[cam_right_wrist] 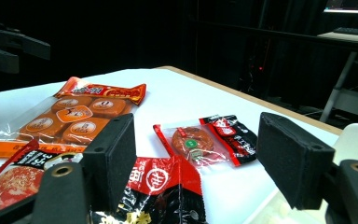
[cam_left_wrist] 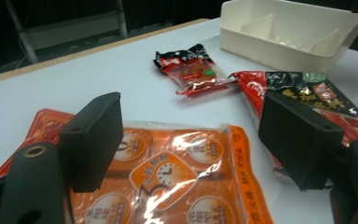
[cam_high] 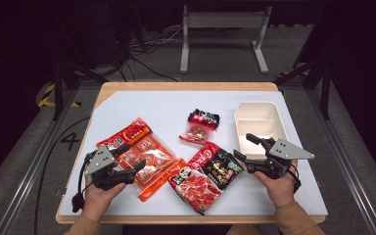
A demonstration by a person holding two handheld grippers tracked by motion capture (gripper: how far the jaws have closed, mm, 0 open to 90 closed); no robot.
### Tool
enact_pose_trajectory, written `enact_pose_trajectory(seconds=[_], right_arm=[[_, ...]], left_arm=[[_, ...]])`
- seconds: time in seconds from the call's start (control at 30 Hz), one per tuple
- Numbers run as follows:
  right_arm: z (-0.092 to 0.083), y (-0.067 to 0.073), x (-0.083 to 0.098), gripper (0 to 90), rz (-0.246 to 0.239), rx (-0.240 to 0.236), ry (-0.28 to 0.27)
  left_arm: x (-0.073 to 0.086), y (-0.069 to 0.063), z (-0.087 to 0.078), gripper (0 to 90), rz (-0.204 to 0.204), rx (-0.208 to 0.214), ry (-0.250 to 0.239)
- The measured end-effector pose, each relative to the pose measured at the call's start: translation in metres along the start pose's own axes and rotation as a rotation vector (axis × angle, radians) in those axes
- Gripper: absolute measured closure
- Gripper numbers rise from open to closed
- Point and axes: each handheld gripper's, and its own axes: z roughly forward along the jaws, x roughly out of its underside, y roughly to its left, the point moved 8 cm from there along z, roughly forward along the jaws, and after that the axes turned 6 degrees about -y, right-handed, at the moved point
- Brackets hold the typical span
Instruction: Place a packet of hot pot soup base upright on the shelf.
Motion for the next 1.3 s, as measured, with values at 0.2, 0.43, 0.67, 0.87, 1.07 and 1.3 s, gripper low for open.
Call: enact_pose_trajectory(seconds=[0.2, 0.43, 0.67, 0.87, 1.07, 1.3], right_arm=[[-0.001, -0.003, -0.002, 29.3, 0.0, 0.004, -0.002], [-0.003, -0.004, -0.001, 29.5, 0.002, 0.008, 0.007], [-0.005, -0.007, 0.0, 29.5, 0.007, 0.015, 0.007], [-0.007, -0.007, -0.001, 30.2, 0.001, 0.016, 0.009], [-0.011, -0.008, -0.001, 30.4, 0.003, 0.015, 0.007], [-0.018, -0.008, -0.001, 30.6, 0.019, 0.022, 0.016]], left_arm=[[-0.012, -0.004, 0.013, 21.9, -0.049, 0.028, 0.0], [-0.027, -0.009, 0.03, 21.9, -0.009, 0.052, 0.004], [-0.035, -0.014, 0.047, 21.4, -0.025, 0.098, 0.013], [-0.041, -0.019, 0.066, 21.1, -0.028, 0.121, 0.03], [-0.042, -0.025, 0.085, 23.1, -0.031, 0.159, 0.061], [-0.048, -0.03, 0.106, 26.9, -0.049, 0.203, 0.077]])
